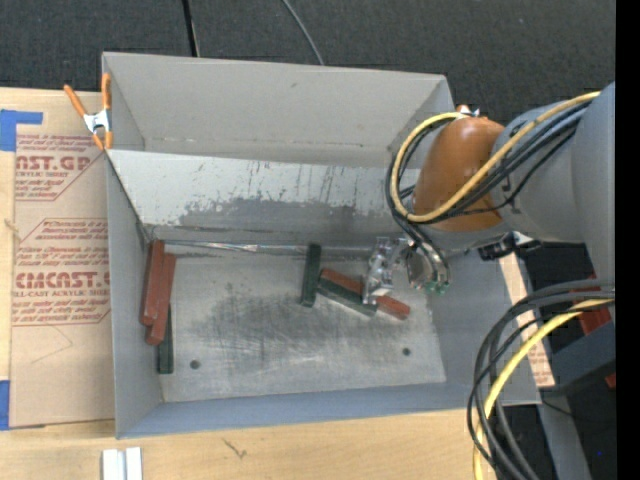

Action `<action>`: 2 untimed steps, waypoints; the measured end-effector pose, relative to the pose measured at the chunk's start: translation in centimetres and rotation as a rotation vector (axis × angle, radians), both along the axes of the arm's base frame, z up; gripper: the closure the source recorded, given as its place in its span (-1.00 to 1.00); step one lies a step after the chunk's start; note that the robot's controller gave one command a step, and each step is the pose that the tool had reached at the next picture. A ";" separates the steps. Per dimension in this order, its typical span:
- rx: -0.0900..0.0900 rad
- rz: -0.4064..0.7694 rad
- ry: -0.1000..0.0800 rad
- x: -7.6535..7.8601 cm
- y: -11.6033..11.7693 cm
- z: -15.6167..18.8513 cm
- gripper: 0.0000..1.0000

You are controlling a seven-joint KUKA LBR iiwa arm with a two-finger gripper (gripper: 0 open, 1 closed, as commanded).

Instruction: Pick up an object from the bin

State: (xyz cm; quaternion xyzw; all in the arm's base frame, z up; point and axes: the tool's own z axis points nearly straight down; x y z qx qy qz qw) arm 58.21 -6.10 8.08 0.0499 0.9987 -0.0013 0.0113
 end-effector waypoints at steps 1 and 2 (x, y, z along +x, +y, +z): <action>0.002 0.000 -0.006 0.0 0.2 -0.2 -1.00; -0.003 -0.001 -0.005 0.0 -0.1 -0.3 1.00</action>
Offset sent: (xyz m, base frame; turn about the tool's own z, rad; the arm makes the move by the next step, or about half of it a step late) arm 0.0000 0.0000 0.0000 0.0000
